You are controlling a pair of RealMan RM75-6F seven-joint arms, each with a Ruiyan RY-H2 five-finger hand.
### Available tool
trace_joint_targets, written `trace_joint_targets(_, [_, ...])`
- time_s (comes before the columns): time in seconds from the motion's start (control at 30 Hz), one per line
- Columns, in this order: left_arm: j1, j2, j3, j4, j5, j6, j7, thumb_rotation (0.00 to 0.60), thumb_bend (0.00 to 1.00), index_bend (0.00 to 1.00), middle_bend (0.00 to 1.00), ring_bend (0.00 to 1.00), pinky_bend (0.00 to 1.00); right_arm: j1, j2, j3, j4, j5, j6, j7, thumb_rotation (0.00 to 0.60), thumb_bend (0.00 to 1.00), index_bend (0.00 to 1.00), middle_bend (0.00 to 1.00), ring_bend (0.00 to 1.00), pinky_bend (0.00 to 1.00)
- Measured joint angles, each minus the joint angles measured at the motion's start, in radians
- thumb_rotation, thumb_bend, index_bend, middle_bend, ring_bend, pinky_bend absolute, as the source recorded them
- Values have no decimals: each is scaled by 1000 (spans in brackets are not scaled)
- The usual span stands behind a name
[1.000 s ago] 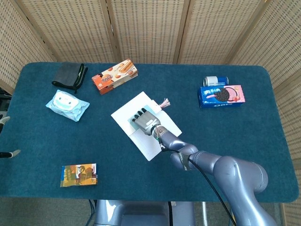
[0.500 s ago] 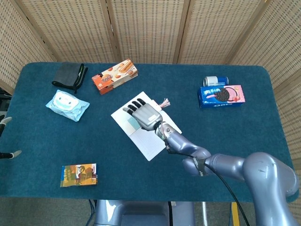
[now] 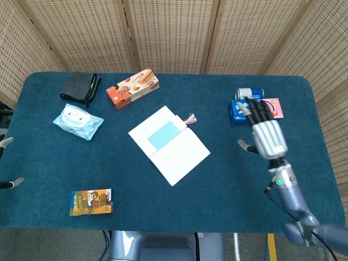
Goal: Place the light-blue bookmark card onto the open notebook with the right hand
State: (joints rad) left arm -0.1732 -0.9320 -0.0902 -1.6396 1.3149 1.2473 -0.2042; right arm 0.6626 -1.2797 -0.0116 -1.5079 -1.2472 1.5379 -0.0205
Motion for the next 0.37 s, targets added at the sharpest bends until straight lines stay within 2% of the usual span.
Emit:
trace_joint_targets(0.17, [21, -2, 14, -4, 49, 51, -2, 600, 0, 0, 0, 0, 0, -211, 2, -43, 55, -43, 150, 109, 600, 0, 19, 0, 0, 0])
trace_joint_targets(0.37, [37, -16, 27, -9, 79, 90, 28, 600, 0, 0, 0, 0, 0, -365, -11, -68, 114, -66, 199, 166, 600, 0, 1, 0, 0, 0])
